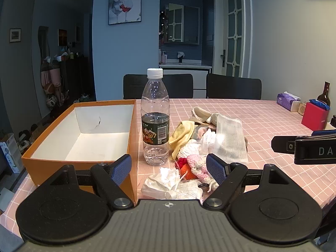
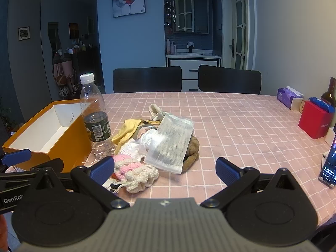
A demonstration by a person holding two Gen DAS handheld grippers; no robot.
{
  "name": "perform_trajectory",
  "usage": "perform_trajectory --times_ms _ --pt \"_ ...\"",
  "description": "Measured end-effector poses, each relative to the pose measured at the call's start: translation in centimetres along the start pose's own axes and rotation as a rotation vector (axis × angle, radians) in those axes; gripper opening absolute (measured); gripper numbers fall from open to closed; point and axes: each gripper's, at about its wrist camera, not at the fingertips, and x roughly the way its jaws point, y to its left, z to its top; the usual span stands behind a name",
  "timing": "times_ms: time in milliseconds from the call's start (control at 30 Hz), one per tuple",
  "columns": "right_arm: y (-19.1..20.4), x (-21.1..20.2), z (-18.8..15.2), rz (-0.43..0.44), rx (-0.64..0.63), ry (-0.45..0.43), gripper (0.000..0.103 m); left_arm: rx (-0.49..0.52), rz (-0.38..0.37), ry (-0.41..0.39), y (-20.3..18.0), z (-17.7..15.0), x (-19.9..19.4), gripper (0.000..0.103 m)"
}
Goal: Organize soft objects
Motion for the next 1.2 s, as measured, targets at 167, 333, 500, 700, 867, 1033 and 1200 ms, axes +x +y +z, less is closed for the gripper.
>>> perform_trajectory --times_ms 167,333,500,700,867,1033,1200 --pt "0.05 0.01 0.02 0.001 -0.001 0.001 0.101 0.0 0.0 0.0 0.01 -0.02 0.0 0.095" --pt "0.11 0.03 0.01 0.001 -0.002 0.002 0.101 0.0 0.0 0.0 0.01 -0.04 0.02 0.095" --pt "0.17 0.07 -0.01 0.0 0.0 0.004 0.101 0.0 0.001 -0.001 0.04 -0.06 0.03 0.095" --pt "0.17 0.12 -0.05 0.0 -0.002 0.005 0.101 -0.002 0.003 0.001 0.23 -0.3 -0.03 0.095" --pt "0.14 0.06 -0.05 0.003 0.0 0.006 0.101 -0.003 0.003 0.006 0.2 -0.59 -0.01 0.095" --pt "0.2 0.06 -0.13 0.001 0.0 0.008 0.101 -0.003 0.003 0.007 0.14 -0.57 0.03 0.095" --pt "0.14 0.11 -0.11 0.004 0.005 0.011 0.101 -0.003 0.003 0.013 0.0 -0.53 0.14 0.095"
